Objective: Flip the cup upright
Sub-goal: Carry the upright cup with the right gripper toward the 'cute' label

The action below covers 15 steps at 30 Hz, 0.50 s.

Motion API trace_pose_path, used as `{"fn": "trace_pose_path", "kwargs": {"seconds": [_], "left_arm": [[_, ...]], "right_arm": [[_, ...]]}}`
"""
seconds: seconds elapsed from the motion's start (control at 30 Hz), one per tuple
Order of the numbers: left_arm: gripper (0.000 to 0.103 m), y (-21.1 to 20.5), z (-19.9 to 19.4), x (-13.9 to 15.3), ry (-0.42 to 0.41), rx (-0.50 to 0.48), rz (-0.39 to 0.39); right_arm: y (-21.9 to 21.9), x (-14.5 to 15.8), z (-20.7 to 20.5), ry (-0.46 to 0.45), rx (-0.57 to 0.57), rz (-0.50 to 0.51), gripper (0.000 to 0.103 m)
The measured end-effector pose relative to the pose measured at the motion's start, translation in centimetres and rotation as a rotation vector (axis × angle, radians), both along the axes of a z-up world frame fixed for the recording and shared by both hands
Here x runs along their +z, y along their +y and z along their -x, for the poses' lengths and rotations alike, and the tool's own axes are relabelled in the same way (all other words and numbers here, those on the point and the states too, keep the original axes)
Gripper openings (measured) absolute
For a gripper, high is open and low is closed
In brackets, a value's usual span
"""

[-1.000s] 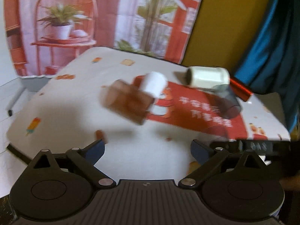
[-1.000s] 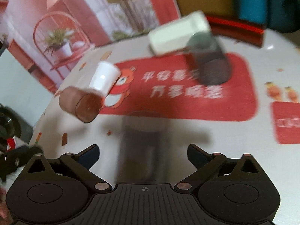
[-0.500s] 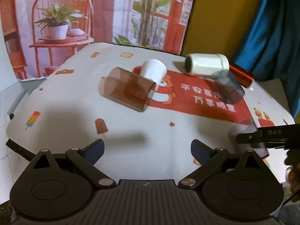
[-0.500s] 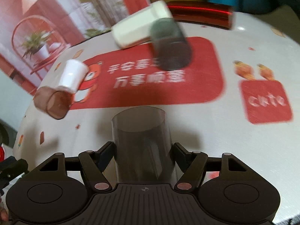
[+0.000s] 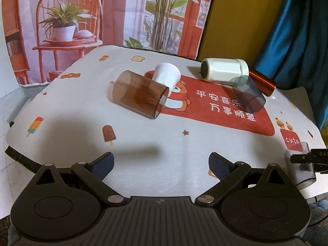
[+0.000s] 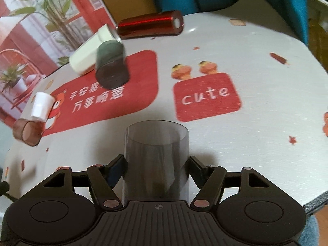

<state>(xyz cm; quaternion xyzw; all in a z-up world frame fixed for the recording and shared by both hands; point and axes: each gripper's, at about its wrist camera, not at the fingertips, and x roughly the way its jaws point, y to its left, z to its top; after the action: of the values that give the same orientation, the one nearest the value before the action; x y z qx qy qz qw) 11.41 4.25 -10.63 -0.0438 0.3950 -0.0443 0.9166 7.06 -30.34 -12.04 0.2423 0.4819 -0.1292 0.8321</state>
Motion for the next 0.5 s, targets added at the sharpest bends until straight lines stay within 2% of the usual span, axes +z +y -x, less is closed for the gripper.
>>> {"fn": "trace_pose_path", "kwargs": {"seconds": [0.5], "left_arm": [[0.1,0.19,-0.21,-0.09,-0.001,0.046,-0.045]], "right_arm": [[0.72,0.05,0.06,-0.004,0.001,0.049,0.064]]}}
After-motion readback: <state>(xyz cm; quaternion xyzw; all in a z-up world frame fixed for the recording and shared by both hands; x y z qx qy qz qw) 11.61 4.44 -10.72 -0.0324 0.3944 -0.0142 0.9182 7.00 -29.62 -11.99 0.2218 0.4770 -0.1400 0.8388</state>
